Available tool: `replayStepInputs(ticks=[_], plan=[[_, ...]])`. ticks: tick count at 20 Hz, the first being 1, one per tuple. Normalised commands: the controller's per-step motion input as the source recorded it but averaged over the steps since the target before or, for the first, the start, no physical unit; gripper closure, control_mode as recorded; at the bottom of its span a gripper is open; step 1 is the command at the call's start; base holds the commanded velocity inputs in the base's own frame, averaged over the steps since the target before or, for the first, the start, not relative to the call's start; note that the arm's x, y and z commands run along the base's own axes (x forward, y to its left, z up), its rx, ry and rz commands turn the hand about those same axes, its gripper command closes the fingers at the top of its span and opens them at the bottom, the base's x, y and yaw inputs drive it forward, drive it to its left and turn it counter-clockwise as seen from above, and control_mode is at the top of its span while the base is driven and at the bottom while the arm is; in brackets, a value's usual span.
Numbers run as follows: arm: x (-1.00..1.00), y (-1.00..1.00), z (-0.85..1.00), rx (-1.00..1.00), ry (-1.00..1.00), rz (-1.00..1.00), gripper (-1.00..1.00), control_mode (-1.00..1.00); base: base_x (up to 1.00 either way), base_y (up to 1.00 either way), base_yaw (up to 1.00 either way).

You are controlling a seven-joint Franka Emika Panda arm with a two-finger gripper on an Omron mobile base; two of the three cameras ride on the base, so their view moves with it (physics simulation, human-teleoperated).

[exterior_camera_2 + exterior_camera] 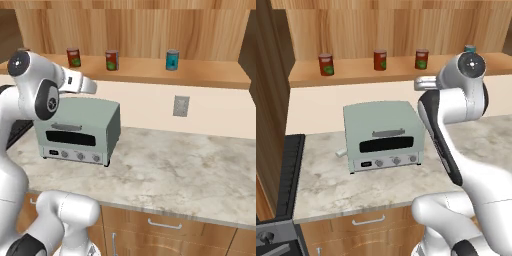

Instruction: Stack two cans on top of the other two cans in the cabinet.

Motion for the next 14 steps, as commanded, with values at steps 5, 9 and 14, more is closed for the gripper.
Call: replayStepInputs(ticks=[5,9,14], plan=[[0.14,-0.15,0.32,0.00,-0.01,-0.01,-1.00,-1.00,0.00,0.00,0.00],[0.20,-0.19,0.21,0.00,-0.12,0.00,-1.00,-1.00,0.00,0.00,0.00],[0.35,-0.07,0.09,0.00,-0.08,0.00,-1.00,-1.00,0.00,0.00,0.00]])
